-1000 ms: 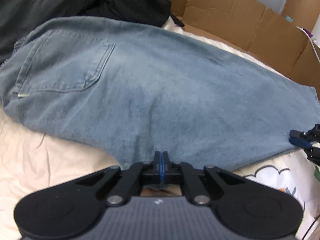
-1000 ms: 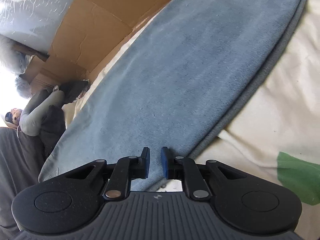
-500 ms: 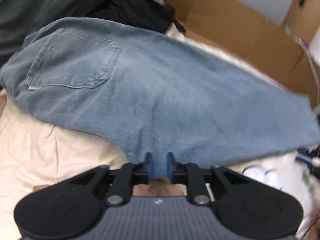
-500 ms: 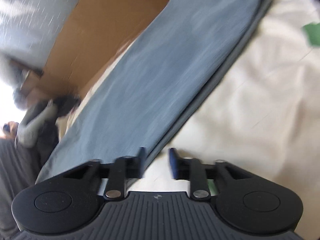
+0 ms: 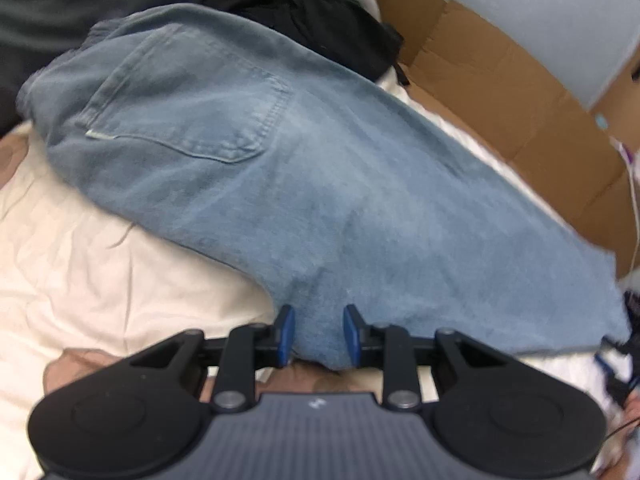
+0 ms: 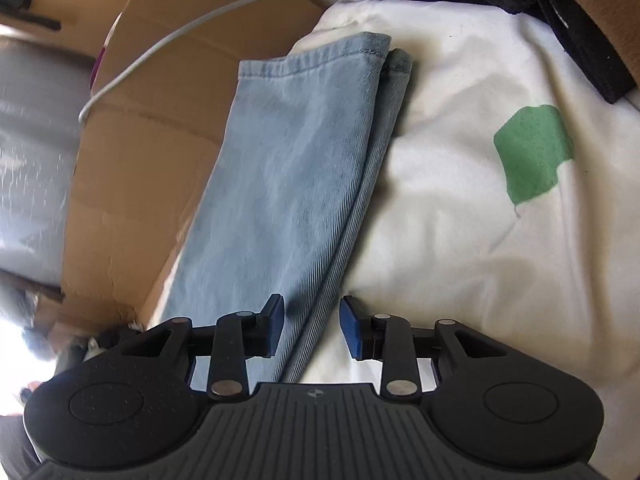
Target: Fold clothes
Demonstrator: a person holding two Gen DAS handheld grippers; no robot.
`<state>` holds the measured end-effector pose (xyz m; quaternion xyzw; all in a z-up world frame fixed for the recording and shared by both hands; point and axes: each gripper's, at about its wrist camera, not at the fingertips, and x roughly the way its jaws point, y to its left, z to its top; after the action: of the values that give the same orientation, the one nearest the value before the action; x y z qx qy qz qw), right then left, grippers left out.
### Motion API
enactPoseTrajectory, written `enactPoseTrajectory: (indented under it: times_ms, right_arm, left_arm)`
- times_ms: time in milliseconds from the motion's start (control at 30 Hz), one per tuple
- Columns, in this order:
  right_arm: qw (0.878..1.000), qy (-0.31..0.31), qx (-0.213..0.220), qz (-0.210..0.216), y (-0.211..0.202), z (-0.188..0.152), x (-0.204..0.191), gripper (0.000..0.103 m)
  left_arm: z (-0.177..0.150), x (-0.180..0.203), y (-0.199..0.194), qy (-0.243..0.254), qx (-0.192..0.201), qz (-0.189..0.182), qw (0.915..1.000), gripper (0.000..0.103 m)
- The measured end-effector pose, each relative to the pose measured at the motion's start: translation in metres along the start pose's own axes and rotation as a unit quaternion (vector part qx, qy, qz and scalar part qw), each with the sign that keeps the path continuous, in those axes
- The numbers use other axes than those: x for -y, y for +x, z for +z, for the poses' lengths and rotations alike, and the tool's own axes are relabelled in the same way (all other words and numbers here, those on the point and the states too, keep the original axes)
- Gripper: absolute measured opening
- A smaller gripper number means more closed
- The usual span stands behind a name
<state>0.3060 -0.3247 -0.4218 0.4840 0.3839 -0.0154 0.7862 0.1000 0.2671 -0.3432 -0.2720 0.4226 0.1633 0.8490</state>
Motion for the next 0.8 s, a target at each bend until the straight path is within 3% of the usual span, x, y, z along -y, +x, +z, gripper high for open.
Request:
enactPoseTrajectory:
  times_ms: [133,167,200,233,400,567,700,800]
  right_arm:
    - [0.999,0.032,0.008,0.016,0.007,0.009,0.005,0.037]
    - [0.999,0.034,0.008,0.017,0.008,0.011,0.005,0.029]
    - [0.999,0.031,0.008,0.016,0.008,0.014,0.003,0.012]
    - [1.0,0.027,0.007,0.014,0.009,0.016,0.001,0.008]
    - [0.999,0.017,0.013,0.026,0.003,0.016,-0.001,0.008]
    - [0.999,0.028,0.003,0.018,0.009,0.017,0.009,0.012]
    - [0.999,0.035,-0.001,0.02,0.012,0.019,0.01,0.012]
    - [0.999,0.038,-0.004,0.02,0.015,0.022,0.009,0.012]
  left_arm:
    - [0.0,-0.014,-0.003,-0.024,-0.001,0.011,0.9997,0.034]
    - [0.001,-0.017,-0.003,-0.034,-0.003,0.01,0.9994,0.034]
    - [0.002,-0.02,-0.002,-0.045,-0.004,0.008,0.999,0.034]
    - [0.002,-0.023,-0.004,-0.051,-0.002,0.005,0.9987,0.034]
    - [0.003,-0.037,-0.011,-0.091,0.001,-0.02,0.9957,0.037]
    - [0.0,-0.044,0.009,-0.124,-0.017,-0.052,0.9908,0.038]
    - [-0.004,-0.053,0.027,-0.171,-0.039,-0.091,0.9802,0.04]
    - [-0.007,-0.064,0.037,-0.213,-0.027,-0.109,0.9705,0.044]
